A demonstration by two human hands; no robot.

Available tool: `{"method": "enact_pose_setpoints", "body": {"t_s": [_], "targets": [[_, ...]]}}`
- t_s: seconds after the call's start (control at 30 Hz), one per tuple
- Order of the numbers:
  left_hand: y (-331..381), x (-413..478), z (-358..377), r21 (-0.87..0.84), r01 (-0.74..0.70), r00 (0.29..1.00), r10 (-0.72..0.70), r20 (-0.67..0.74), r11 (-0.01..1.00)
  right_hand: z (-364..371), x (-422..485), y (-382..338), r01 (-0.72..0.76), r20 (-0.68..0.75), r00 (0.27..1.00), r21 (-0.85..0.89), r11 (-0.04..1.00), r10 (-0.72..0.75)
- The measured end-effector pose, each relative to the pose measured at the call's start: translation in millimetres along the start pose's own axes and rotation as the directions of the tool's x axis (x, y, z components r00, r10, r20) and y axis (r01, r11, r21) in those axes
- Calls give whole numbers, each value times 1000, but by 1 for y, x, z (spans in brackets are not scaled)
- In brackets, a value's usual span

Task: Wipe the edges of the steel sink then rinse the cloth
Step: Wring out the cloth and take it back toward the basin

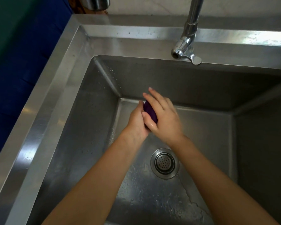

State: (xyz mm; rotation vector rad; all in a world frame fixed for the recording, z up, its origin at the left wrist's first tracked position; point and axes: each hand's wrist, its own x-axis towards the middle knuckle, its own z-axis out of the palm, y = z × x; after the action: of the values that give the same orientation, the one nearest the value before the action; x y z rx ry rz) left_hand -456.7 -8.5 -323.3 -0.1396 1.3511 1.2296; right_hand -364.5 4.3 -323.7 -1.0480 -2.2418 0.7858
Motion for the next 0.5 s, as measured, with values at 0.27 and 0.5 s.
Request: {"method": "enact_pose_setpoints", "body": {"t_s": [0.27, 0.5], "targets": [[-11, 1, -2, 349, -395, 831, 493, -259, 850, 4, 3, -4, -10, -204, 979, -44, 999, 1], [-11, -4, -4, 675, -434, 638, 733, -238, 597, 21, 2, -10, -203, -255, 942, 86, 975, 218]]}}
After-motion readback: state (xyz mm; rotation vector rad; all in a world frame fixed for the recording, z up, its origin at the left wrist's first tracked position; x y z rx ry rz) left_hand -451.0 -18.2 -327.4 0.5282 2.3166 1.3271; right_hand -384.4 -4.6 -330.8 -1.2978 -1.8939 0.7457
